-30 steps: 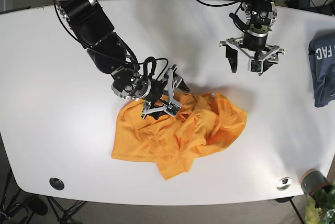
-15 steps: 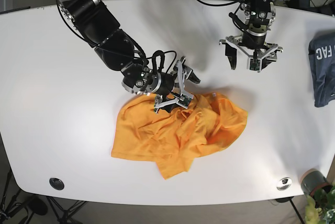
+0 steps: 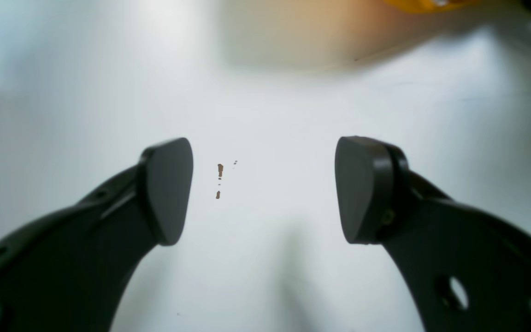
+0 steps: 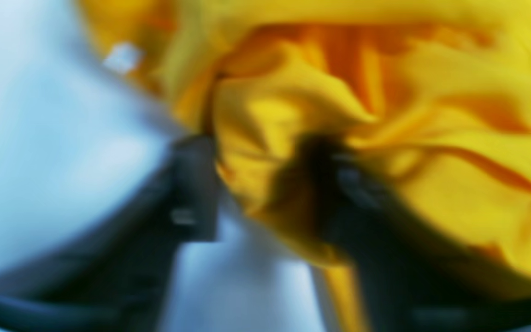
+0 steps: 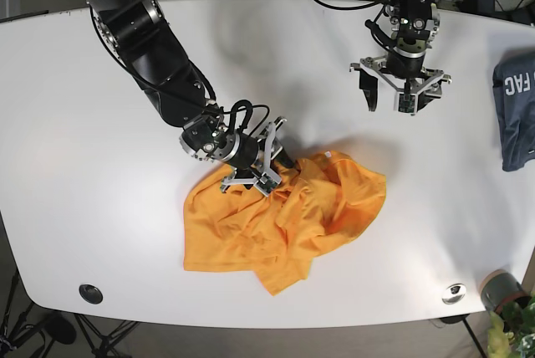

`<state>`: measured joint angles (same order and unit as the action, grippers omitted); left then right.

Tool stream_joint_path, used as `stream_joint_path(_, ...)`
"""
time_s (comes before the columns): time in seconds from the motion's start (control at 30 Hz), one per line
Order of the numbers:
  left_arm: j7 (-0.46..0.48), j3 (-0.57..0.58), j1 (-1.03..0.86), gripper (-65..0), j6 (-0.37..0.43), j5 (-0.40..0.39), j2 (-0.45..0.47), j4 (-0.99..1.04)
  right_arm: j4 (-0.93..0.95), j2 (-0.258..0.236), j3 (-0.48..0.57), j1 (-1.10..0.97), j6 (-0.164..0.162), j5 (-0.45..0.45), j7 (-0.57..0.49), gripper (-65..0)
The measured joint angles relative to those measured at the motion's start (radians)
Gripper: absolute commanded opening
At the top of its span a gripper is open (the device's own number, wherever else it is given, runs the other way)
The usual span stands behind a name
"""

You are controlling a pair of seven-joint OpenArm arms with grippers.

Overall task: Fold the T-shirt properly
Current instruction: 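Lower the right gripper onto the orange shirt and grasp its edge, then drag the grasped orange shirt edge with the right gripper toward the robot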

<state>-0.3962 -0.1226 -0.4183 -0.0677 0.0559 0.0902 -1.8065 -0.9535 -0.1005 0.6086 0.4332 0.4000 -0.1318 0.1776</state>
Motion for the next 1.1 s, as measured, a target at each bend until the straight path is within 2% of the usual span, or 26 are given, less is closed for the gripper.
stream_joint_path(0.07, 0.0, 0.0, 0.0, -21.0, 0.0, 0.0, 0.0, 0.0, 0.0, -0.003, -0.001, -0.001, -0.001, 0.002, -0.002, -65.0)
stream_joint_path(0.17, 0.0, 0.0, 0.0, -21.0, 0.0, 0.0, 0.0, 0.0, -0.025, -0.005, -0.005, -0.025, -0.015, 0.001, 0.004, -65.0)
stream_joint_path(0.3, -0.001, 0.0, 0.001, -21.0, 0.0, 0.0, 0.002, 0.001, -0.171, -0.049, -0.006, -0.121, -0.015, -0.004, 0.021, -65.0)
stream_joint_path(0.43, 0.0, 0.002, 0.005, -21.0, -0.001, 0.0, 0.003, 0.001, -0.333, -0.073, -0.067, -0.248, -0.008, 0.001, 0.132, -65.0)
stream_joint_path(0.53, 0.0, 0.001, 0.016, -21.0, -0.003, 0.0, 0.003, 0.002, -0.477, -0.075, -0.152, -0.355, -0.01, -0.001, 0.185, -65.0)
stream_joint_path(0.8, 0.0, 0.0, 0.019, -21.0, -0.004, -0.001, 0.004, 0.002, -0.729, -0.072, -0.258, -0.553, -0.008, 0.003, 0.315, -65.0)
stream_joint_path(1.1, 0.0, 0.003, 0.023, -20.8, -0.003, 0.0, 0.024, 0.003, -0.848, -0.075, -0.311, -0.732, -0.012, 0.003, 0.328, -65.0)
